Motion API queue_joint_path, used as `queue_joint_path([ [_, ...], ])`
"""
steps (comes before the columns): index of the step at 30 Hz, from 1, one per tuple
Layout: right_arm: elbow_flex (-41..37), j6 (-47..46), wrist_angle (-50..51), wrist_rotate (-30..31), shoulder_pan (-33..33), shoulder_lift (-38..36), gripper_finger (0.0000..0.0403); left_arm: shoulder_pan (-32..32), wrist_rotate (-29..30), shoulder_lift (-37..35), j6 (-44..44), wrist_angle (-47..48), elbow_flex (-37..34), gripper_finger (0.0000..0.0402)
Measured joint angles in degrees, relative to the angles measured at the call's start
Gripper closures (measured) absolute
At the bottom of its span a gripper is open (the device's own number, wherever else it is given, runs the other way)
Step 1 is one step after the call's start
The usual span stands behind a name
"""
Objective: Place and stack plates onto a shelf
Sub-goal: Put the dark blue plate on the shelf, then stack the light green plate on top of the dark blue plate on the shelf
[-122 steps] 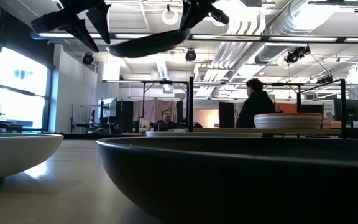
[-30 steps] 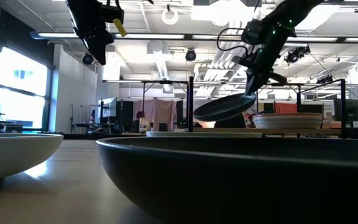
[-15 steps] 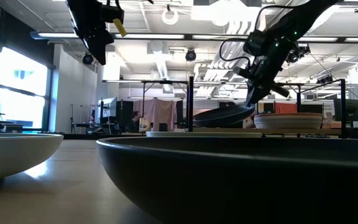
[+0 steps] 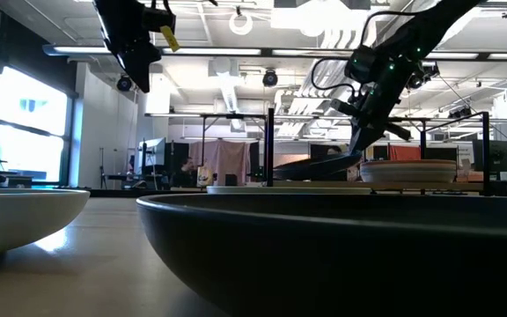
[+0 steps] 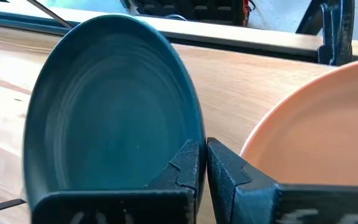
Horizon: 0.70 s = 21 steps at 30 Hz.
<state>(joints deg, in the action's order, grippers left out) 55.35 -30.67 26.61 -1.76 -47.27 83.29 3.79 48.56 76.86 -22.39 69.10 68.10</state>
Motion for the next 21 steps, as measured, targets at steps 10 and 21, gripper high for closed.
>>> queue_joint_path([
  [10,0.00,-0.42,0.04,0.00,0.02,2.01,0.0371,0.00,0.00,0.00,0.01,0.02,0.00,0.0232],
  [21,0.02,-1.32,0.67,-10.54,0.06,-1.82,0.0371,0.00,-1.28,0.00,0.05,0.02,0.00,0.0232],
])
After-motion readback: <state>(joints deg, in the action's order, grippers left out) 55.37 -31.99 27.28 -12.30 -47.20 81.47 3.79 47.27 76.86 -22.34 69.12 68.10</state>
